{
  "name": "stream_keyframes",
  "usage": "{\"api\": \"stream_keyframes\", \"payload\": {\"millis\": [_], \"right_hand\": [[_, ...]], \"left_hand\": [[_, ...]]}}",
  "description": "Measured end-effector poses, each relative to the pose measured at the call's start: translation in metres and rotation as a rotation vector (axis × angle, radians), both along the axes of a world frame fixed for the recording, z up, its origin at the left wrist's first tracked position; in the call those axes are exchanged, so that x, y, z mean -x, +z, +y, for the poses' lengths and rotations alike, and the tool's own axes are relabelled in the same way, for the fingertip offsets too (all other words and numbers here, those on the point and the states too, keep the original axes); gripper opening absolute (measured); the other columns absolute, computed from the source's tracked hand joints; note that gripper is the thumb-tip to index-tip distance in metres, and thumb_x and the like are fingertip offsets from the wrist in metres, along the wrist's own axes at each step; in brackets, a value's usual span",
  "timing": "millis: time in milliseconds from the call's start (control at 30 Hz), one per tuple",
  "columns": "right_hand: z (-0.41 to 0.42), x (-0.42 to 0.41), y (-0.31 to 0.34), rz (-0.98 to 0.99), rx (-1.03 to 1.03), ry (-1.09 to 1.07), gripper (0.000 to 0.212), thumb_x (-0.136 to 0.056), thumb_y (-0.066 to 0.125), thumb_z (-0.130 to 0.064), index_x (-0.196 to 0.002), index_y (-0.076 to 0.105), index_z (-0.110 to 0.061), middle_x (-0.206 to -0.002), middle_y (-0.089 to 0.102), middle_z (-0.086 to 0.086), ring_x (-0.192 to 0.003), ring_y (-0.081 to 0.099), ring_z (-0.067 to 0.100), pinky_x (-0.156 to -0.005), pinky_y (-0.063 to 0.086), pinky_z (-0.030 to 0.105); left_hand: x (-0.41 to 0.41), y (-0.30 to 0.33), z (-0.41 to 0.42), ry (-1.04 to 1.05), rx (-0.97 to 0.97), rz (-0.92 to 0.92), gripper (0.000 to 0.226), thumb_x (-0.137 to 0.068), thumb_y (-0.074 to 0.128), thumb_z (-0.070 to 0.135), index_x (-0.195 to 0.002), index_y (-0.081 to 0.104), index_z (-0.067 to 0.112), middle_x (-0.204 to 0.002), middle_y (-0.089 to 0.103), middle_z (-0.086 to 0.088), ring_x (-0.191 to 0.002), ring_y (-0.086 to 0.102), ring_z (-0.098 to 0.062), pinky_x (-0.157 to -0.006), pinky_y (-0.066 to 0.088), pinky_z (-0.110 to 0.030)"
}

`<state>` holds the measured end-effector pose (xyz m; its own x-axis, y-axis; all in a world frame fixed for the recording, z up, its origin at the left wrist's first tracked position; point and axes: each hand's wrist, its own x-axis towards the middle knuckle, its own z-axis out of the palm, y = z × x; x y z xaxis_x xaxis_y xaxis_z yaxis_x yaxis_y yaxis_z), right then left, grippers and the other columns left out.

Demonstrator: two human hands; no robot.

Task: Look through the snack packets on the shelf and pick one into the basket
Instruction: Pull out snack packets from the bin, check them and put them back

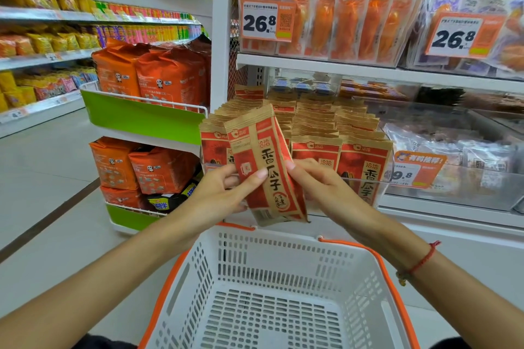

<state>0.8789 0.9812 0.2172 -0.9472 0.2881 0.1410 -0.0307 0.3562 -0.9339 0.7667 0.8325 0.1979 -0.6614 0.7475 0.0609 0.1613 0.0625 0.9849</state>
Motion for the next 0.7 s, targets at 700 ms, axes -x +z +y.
{"api": "stream_keyframes", "payload": {"millis": [700], "right_hand": [[0.011, 0.005, -0.006, 0.09, 0.169, -0.255, 0.015, -0.094, 0.056, -0.029, -0.097, 0.068, -0.021, -0.076, 0.075, -0.011, -0.07, 0.071, 0.003, -0.054, 0.051, 0.013]], "left_hand": [[0.008, 0.004, -0.003, -0.125, 0.058, -0.013, 0.032, -0.091, 0.064, 0.026, -0.121, 0.062, 0.038, -0.11, 0.073, 0.008, -0.098, 0.068, -0.002, -0.077, 0.056, -0.017]]}}
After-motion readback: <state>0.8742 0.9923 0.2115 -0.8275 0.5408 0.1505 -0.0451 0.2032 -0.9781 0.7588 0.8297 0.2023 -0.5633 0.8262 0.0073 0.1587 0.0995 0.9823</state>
